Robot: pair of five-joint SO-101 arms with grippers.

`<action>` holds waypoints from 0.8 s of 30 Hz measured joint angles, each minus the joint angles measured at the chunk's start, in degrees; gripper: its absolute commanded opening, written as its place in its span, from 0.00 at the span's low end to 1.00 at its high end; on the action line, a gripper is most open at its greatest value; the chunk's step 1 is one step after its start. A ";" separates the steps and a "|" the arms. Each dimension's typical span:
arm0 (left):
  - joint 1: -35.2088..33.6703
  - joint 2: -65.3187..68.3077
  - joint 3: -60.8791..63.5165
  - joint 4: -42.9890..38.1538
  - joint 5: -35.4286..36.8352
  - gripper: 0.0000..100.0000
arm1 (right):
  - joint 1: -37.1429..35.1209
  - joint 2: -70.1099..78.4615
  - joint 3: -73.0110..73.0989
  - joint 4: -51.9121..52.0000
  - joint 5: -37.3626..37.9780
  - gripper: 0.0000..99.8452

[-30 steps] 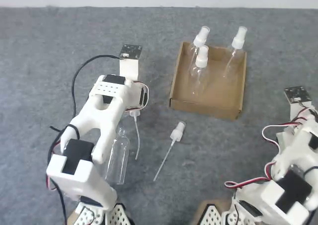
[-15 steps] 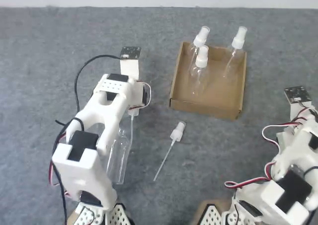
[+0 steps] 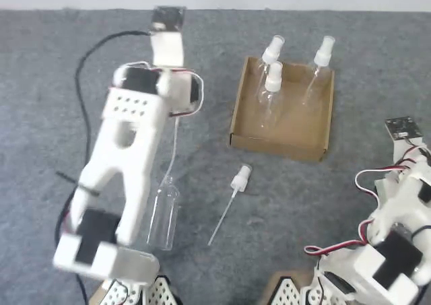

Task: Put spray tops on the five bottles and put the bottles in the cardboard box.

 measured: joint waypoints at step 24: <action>-12.57 -50.64 50.73 -16.00 -4.31 0.02 | -2.81 14.51 -21.36 16.00 0.00 0.27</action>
